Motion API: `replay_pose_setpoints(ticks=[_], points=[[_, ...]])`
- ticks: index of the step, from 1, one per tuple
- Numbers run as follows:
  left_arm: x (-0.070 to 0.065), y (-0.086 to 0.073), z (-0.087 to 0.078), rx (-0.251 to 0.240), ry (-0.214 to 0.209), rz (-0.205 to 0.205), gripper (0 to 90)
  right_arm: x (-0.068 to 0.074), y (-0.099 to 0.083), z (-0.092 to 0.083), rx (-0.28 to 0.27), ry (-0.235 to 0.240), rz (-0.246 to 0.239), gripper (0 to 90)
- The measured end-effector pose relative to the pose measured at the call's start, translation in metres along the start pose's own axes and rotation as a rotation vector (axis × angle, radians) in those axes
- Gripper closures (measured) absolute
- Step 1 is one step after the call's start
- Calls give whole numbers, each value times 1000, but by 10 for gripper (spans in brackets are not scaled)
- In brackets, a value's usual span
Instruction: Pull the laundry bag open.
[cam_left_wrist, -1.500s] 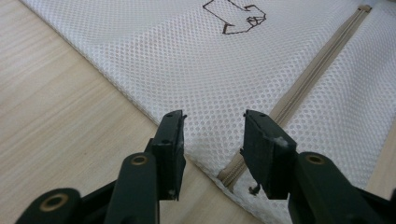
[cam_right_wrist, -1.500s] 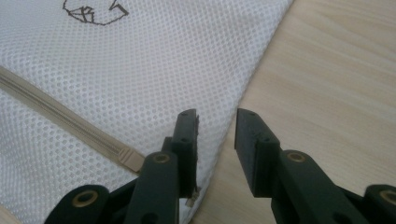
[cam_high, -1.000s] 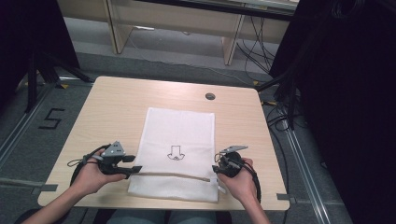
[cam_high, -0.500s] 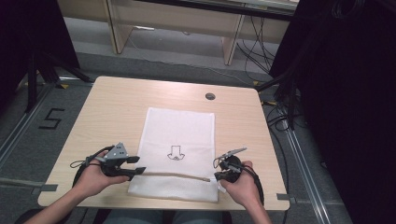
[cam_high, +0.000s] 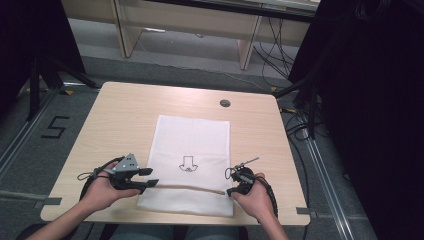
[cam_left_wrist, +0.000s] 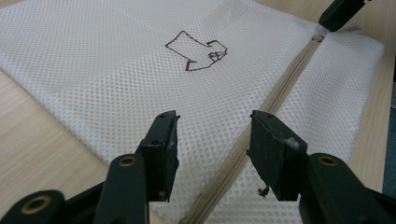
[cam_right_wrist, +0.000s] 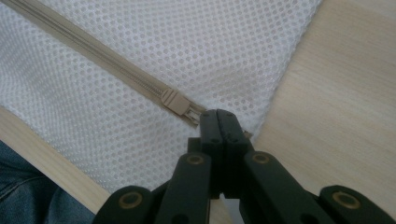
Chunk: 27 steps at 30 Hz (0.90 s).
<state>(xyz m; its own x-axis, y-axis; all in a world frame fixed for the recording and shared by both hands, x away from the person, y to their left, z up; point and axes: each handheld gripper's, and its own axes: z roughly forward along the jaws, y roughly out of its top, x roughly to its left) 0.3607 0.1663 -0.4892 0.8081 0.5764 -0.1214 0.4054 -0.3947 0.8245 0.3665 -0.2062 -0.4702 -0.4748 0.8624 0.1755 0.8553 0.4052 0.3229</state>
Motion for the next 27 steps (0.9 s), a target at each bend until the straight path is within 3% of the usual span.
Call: replay_pose_setpoints(ticks=[1,2,3,4,5,6,7,10,11,15,16,17,19,24,27], points=[[1,1,0,6,7,24,515,-1,1,2,3,4,-13,900],[1,1,1,-1,0,29,517,2,1,4,28,-2,12,900],[-1,2,2,-21,5,19,521,3,2,7,40,-9,1,900],[-1,3,2,-13,-1,23,521,3,2,7,40,-9,1,900],[-2,3,3,-13,-6,2,522,3,3,7,45,-20,-3,900],[-2,5,4,-20,-9,21,523,4,4,8,50,-33,-13,900],[-4,6,7,-21,-8,12,523,5,4,9,62,-53,-7,900],[-7,11,12,-3,-30,17,523,7,6,8,66,-44,-12,900],[-9,12,15,-9,-39,21,523,5,6,10,62,-49,-34,900],[-16,21,27,-8,-58,25,523,7,6,9,70,-46,24,900],[-17,23,30,-2,-72,28,523,5,6,9,62,-46,9,900],[-18,26,33,5,-77,50,534,7,6,8,74,-27,45,900],[-24,32,41,-3,-99,45,558,5,6,8,69,-36,20,900],[-35,44,59,7,-138,86,573,4,6,10,46,-29,10,900],[-40,48,68,25,-165,100,573,4,6,9,66,-36,40,900]])
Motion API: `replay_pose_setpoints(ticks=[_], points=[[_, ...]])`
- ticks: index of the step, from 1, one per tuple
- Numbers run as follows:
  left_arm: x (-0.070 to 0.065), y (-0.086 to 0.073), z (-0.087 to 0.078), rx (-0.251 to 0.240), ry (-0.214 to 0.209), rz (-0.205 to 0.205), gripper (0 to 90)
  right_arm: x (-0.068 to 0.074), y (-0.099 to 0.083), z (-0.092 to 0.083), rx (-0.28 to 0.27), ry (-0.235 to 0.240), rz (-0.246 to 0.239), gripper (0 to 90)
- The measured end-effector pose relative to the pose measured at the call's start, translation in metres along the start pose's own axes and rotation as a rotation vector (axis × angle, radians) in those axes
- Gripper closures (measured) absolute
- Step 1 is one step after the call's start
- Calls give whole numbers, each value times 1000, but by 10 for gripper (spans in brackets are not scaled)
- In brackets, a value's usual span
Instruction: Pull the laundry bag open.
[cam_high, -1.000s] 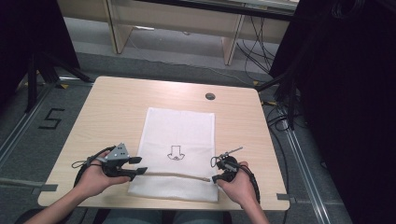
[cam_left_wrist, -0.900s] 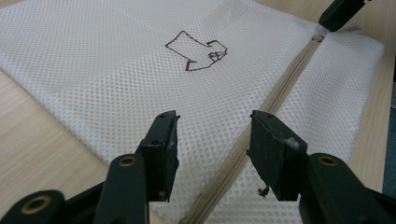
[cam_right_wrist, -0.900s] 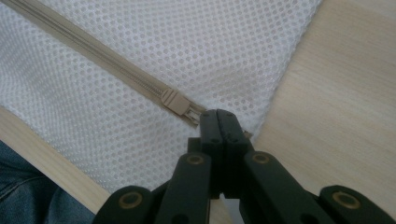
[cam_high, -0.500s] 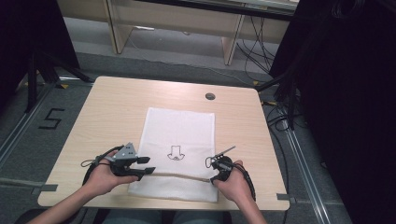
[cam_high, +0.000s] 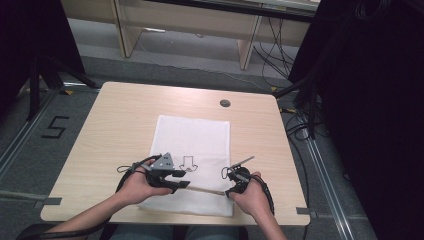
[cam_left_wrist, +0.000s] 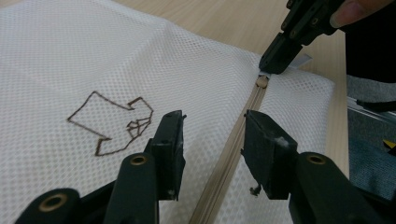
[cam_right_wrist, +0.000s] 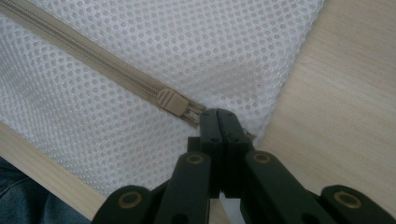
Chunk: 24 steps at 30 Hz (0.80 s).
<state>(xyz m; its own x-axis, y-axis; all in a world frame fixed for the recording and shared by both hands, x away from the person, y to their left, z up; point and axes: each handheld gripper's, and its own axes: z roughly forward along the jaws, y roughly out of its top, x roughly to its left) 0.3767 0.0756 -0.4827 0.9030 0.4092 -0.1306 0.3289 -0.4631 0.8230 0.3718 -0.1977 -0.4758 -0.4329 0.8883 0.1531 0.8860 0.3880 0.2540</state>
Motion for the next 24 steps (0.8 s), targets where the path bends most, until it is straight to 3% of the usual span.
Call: replay_pose_setpoints(ticks=[1,2,3,5,10,16,17,18,19,20,21,24], points=[[-2,1,3,-3,3,-3,573,-1,0,0,-5,6,-12,900],[-2,2,6,2,-3,2,573,2,0,0,7,29,35,900],[-4,3,9,0,-2,2,573,-5,1,1,-16,30,-52,900],[-4,4,12,14,-13,13,574,-3,0,0,-14,41,-24,900],[-8,7,21,23,-30,29,575,-1,0,0,-8,28,-11,900],[-15,14,35,38,-82,48,580,-1,0,0,-9,29,-3,900],[-15,15,38,37,-85,52,580,-3,0,1,-16,28,-28,900],[-15,15,40,44,-90,58,580,0,0,0,5,37,3,900],[-16,15,43,49,-92,52,580,-2,0,1,-15,26,-20,900],[-17,15,46,48,-96,52,581,0,0,0,-2,13,9,900],[-16,16,48,48,-109,56,584,0,0,0,-7,14,-11,900],[-19,16,54,61,-119,60,588,0,0,0,-6,15,-9,900]])
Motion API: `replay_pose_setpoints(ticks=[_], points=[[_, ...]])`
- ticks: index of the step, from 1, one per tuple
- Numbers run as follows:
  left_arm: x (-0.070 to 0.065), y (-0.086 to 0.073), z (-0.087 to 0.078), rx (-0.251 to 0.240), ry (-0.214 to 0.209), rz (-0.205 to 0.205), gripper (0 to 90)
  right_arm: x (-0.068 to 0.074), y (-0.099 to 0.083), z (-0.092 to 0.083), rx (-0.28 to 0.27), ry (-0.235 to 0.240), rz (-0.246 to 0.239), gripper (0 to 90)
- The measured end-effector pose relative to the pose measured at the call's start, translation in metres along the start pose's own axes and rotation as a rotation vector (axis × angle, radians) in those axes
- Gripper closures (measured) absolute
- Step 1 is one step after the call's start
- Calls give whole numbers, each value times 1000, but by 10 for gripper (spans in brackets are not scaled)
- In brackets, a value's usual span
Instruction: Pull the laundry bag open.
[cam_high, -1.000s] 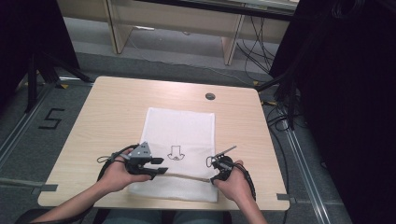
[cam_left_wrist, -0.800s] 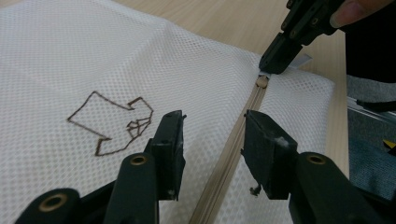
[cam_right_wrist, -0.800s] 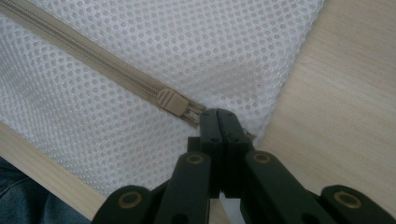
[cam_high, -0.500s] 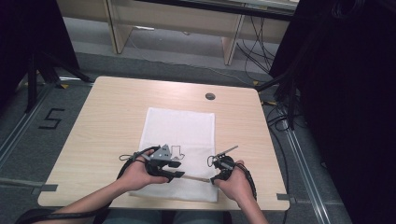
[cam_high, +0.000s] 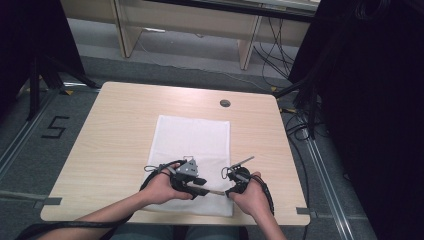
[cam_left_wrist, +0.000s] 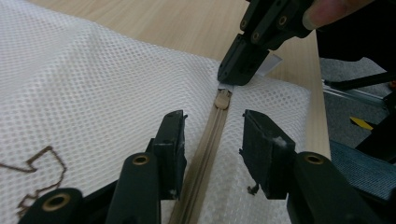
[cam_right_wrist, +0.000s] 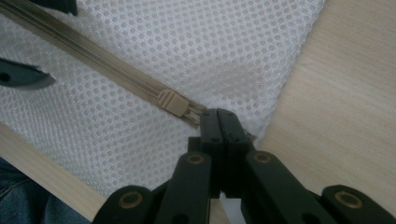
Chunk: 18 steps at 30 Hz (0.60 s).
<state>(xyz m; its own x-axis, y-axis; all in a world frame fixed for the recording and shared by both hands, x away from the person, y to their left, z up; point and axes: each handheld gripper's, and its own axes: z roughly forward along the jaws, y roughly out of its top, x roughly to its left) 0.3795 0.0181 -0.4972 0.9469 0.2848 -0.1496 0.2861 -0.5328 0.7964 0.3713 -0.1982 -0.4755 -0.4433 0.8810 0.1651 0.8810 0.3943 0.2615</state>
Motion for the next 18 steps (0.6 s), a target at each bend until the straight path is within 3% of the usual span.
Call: replay_pose_setpoints(ticks=[4,8,9,11,12,16,18], points=[[-3,2,8,9,-20,25,599,0,0,1,6,-13,12,900],[-3,4,14,9,-28,13,607,0,0,0,-1,-1,-1,900],[-2,5,15,14,-24,26,610,0,0,0,-1,1,-1,900],[-2,7,17,20,-28,34,615,0,0,1,3,-9,9,900],[-3,8,19,18,-30,26,616,2,0,1,10,13,46,900],[-3,11,26,32,-39,42,627,-3,0,2,-5,-7,-11,900],[-4,13,30,37,-44,52,633,-2,0,1,0,-9,5,900]])
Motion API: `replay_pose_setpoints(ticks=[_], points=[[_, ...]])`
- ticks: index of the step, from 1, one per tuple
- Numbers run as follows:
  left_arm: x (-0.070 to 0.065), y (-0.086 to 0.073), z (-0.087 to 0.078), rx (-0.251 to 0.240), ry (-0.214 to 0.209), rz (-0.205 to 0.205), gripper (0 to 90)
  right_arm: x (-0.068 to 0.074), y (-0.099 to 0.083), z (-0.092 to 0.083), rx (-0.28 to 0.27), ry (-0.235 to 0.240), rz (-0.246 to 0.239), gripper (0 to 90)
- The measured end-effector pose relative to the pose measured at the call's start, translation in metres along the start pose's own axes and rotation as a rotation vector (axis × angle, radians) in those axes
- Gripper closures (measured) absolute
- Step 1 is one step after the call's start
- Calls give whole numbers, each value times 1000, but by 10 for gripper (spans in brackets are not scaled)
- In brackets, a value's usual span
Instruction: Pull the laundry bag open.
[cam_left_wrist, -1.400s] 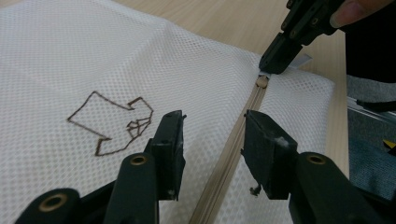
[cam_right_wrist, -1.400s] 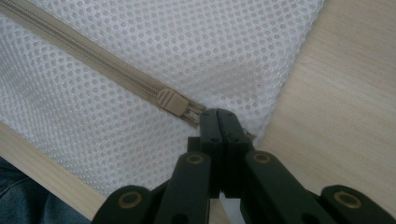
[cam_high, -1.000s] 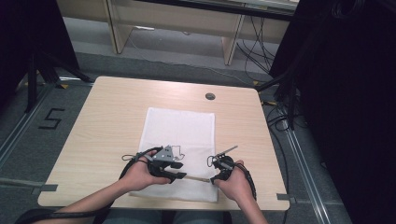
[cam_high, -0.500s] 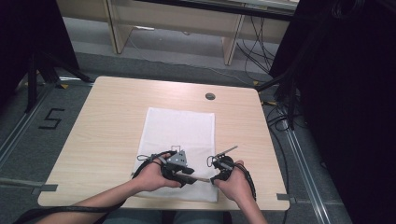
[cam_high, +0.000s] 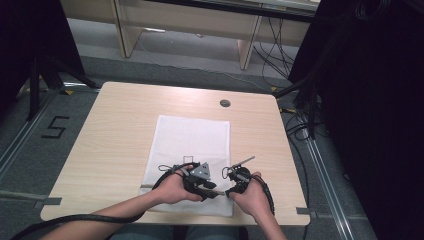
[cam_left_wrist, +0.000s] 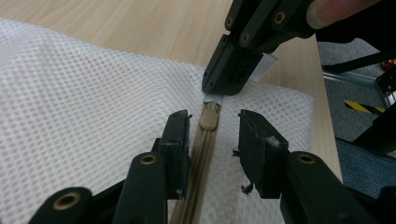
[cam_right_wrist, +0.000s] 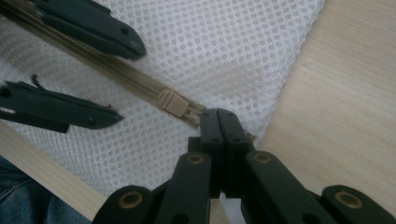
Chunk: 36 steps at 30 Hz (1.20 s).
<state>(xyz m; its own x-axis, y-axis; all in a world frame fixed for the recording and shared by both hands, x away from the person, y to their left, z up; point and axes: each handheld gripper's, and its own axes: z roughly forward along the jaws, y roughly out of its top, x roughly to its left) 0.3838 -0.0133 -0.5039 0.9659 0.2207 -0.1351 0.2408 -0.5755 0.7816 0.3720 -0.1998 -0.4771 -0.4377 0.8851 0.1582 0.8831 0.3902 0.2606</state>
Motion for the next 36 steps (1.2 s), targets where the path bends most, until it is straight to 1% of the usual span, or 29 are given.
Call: replay_pose_setpoints(ticks=[1,2,3,4,5,7,8,9,10,11,12,13,14,15,17,18,19,20,22,24,25,27,29,30,31,32,33,34,36], points=[[0,1,2,2,-3,3,633,0,0,0,0,0,0,900],[-1,1,4,4,-5,-5,636,0,0,0,0,1,0,900],[-1,2,6,9,-5,4,639,0,0,0,0,2,0,900],[-1,3,8,9,-5,6,642,0,0,1,-14,6,-6,900],[0,4,10,18,-2,6,645,-1,0,1,-22,23,-12,900],[1,5,12,24,-4,12,654,0,0,1,-21,24,-11,900],[1,5,14,22,-4,5,659,-1,0,1,-20,16,-15,900],[1,5,15,29,-6,8,668,0,0,0,-15,18,0,900],[1,6,17,33,-6,26,668,0,0,0,-15,18,0,900],[1,7,18,36,-6,13,670,0,0,0,-14,23,-9,900],[1,7,19,36,-6,26,673,-1,0,1,-19,26,-19,900],[1,7,21,43,-5,17,683,-1,0,0,-21,26,-12,900],[2,8,21,44,-3,18,683,-1,0,0,-21,26,-12,900],[2,8,23,43,-5,17,686,-1,0,0,-10,24,-16,900],[2,8,25,46,-4,13,695,-1,0,1,-22,26,-12,900],[3,9,25,44,-5,17,702,-1,0,1,-24,26,-20,900],[2,10,25,52,-4,13,706,-1,0,0,-11,23,-23,900],[3,10,25,63,-1,35,719,-2,0,0,-13,25,-27,900],[3,11,25,63,-4,29,728,-1,0,0,-12,29,-21,900],[4,12,24,70,1,39,767,-1,0,0,-11,25,-17,900],[4,12,24,65,-4,27,786,-1,0,1,-22,27,-12,900],[3,12,25,62,-5,31,795,-1,0,0,-11,29,-19,900],[2,14,24,74,-5,33,804,-1,1,1,-12,24,-28,900],[1,14,23,75,-10,28,809,-1,1,1,-26,22,-39,900],[1,15,23,79,-21,23,815,-1,1,1,-25,21,-39,900],[1,16,22,75,-20,22,866,-2,1,1,-28,23,-44,900],[1,15,22,76,-17,23,867,-2,1,1,-31,25,-46,900],[1,15,23,80,-17,22,866,-1,1,1,-26,23,-34,900],[1,15,23,77,-18,3,866,1,1,0,-3,24,-3,900]])
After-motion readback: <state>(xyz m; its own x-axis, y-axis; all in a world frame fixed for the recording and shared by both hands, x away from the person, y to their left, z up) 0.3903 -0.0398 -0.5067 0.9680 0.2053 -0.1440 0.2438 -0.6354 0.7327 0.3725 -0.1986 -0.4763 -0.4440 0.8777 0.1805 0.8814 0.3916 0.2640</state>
